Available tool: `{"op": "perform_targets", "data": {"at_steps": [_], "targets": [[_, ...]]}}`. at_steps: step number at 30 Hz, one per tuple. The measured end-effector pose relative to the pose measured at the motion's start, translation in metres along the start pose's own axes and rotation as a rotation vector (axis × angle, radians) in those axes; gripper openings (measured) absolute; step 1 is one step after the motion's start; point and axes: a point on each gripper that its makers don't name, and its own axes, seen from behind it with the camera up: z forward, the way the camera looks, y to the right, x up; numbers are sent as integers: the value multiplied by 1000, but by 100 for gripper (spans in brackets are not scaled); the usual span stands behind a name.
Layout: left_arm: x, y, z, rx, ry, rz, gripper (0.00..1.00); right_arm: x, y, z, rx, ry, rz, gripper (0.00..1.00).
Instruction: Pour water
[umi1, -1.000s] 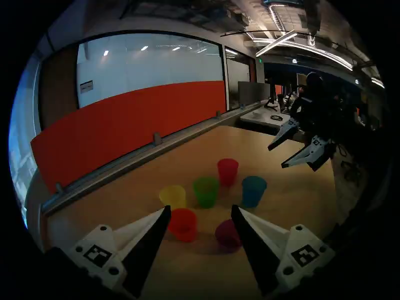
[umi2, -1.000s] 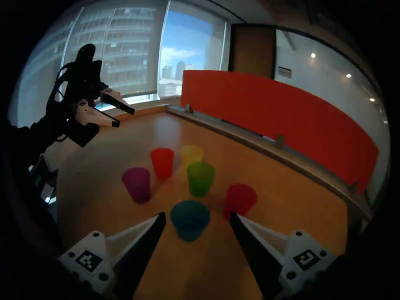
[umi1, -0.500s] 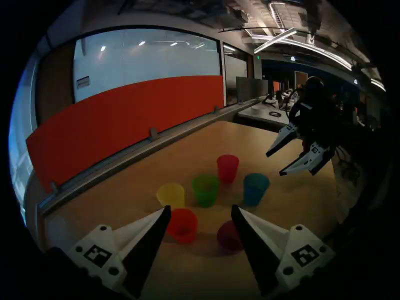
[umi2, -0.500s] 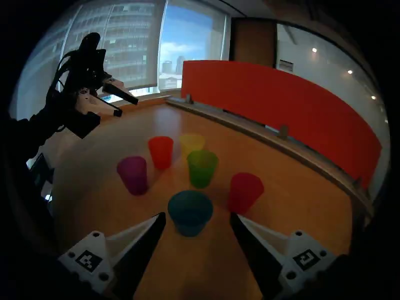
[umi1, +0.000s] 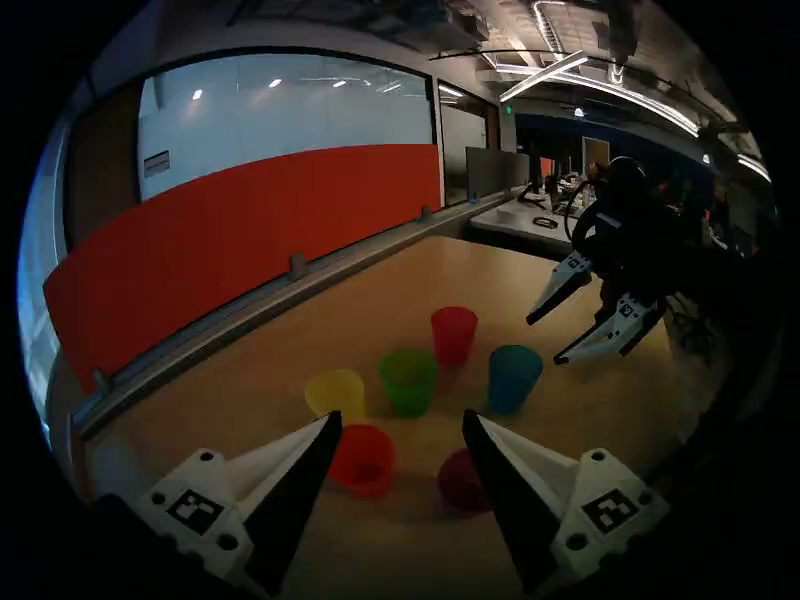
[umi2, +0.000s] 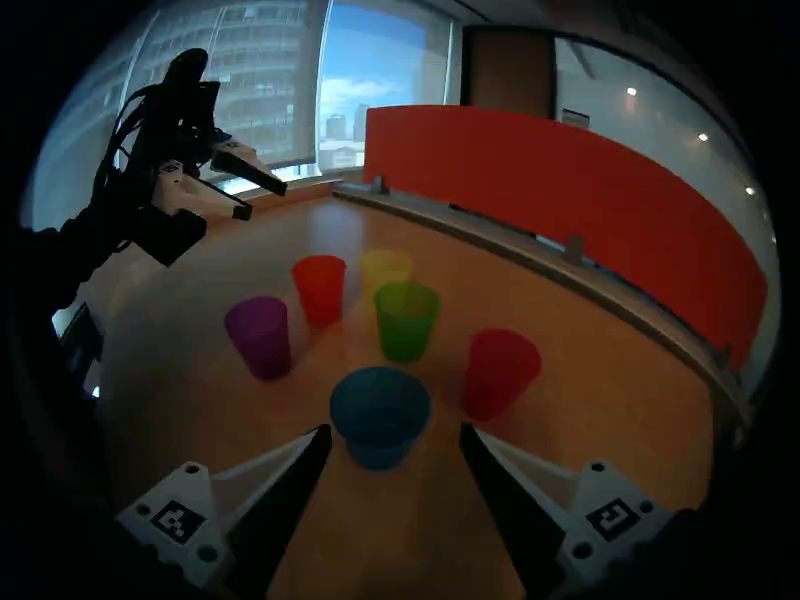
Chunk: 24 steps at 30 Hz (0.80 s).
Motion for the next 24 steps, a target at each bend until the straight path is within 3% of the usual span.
{"op": "perform_targets", "data": {"at_steps": [24], "targets": [[-2,-9,19,-7,-7,-8,89,-13,-9,45,39,-40,-4,100]]}}
